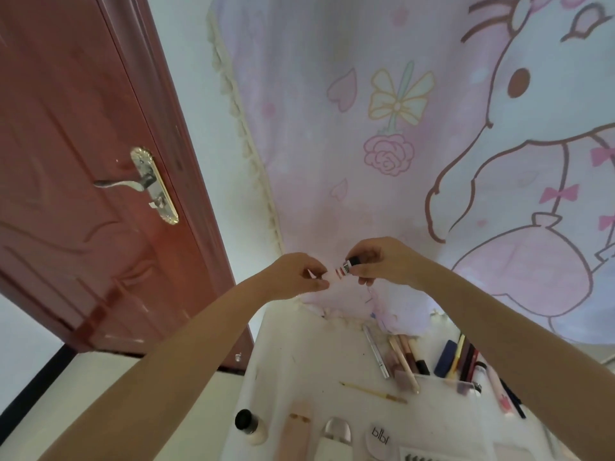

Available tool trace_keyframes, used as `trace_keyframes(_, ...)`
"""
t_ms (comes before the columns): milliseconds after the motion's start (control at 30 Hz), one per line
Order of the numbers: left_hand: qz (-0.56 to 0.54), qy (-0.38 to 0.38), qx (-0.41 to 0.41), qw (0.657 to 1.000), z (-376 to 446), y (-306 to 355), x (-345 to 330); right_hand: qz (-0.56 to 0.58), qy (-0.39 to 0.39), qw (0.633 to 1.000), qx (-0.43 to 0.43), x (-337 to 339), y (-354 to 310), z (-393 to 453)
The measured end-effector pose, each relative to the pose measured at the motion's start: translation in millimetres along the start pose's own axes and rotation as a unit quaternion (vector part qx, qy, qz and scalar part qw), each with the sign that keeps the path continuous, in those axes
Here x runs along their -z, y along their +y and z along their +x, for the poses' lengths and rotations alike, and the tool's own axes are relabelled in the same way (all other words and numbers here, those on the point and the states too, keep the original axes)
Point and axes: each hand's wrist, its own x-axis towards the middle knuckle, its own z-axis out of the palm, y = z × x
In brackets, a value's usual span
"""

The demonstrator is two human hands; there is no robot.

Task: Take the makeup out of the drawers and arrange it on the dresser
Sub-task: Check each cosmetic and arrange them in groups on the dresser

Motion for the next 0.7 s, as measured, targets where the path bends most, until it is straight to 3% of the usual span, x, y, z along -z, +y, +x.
trace_keyframes(133, 0.059, -0.03, -0.004, 0.998, 11.5, -36.3, -20.9, -0.057, -0.028, 0.998, -0.027, -28.8, 16.5, 18.7)
trace_keyframes(400, 0.013, -0.004, 0.059, 0.998, 21.8, -129.1, -74.2, -0.125, -0.04, 0.984, -0.121, -72.9, 87.7, 34.5)
trace_keyframes(700, -0.099, 0.063, 0.135, 0.984, 42.0, -187.7, -123.6, -0.31, -0.014, 0.91, -0.276, -104.3, 168.4, 15.9)
